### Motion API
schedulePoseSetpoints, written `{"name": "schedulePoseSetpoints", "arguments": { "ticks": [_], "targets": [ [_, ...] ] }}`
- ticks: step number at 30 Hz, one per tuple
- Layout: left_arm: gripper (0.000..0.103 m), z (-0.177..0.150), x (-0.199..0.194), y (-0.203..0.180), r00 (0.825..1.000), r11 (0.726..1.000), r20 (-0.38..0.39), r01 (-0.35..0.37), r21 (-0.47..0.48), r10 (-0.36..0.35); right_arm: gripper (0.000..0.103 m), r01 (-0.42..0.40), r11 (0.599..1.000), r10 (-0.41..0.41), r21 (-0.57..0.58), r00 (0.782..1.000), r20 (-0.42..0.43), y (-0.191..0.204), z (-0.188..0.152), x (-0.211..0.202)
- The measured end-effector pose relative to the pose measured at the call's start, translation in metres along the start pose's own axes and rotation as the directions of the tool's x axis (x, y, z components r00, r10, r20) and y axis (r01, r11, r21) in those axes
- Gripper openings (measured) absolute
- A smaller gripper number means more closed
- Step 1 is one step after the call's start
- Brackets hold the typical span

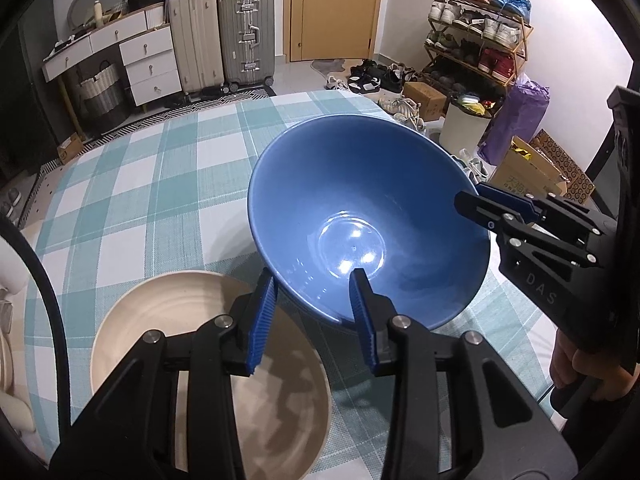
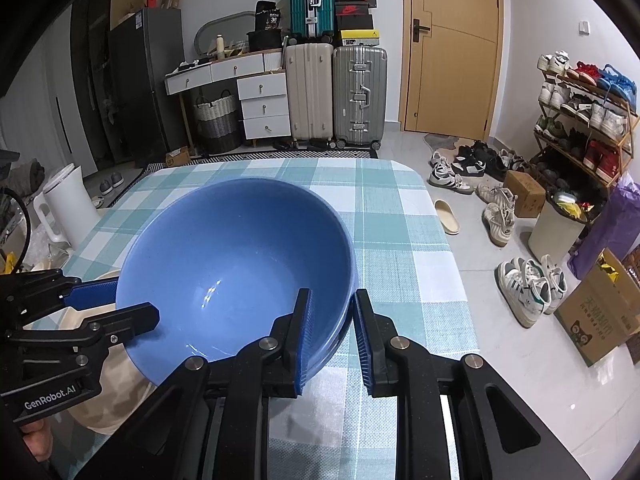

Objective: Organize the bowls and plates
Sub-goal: 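Lower the held bowl into the nested blue bowls with both tools, then open both tools to release the bowl onto the stack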

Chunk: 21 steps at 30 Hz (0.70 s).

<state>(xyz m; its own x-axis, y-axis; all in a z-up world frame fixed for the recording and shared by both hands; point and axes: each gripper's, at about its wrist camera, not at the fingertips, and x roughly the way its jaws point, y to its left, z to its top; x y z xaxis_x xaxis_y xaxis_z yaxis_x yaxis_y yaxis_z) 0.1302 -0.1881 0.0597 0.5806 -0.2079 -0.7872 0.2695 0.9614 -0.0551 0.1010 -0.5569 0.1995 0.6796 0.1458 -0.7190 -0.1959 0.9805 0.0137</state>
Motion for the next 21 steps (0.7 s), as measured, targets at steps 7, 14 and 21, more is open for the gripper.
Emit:
{"name": "schedulePoseSetpoints", "arguments": {
  "ticks": [7, 14, 21],
  "targets": [
    [0.039, 0.001, 0.005, 0.008, 0.999, 0.999, -0.016, 0.028, -0.023, -0.029, 0.022, -0.032, 0.999, 0.033, 0.040, 0.999, -0.036, -0.007, 0.001, 0.003],
    [0.057, -0.001, 0.010, 0.012, 0.999, 0.998, -0.020, 0.048, -0.042, -0.049, 0.032, -0.060, 0.997, 0.063, 0.056, 0.997, -0.053, -0.007, -0.001, 0.001],
    [0.083, 0.002, 0.002, 0.020, 0.998, 0.996, 0.027, 0.060, -0.059, -0.059, 0.064, -0.061, 0.997, 0.064, 0.040, 0.996, -0.066, -0.003, -0.001, -0.002]
  ]
}}
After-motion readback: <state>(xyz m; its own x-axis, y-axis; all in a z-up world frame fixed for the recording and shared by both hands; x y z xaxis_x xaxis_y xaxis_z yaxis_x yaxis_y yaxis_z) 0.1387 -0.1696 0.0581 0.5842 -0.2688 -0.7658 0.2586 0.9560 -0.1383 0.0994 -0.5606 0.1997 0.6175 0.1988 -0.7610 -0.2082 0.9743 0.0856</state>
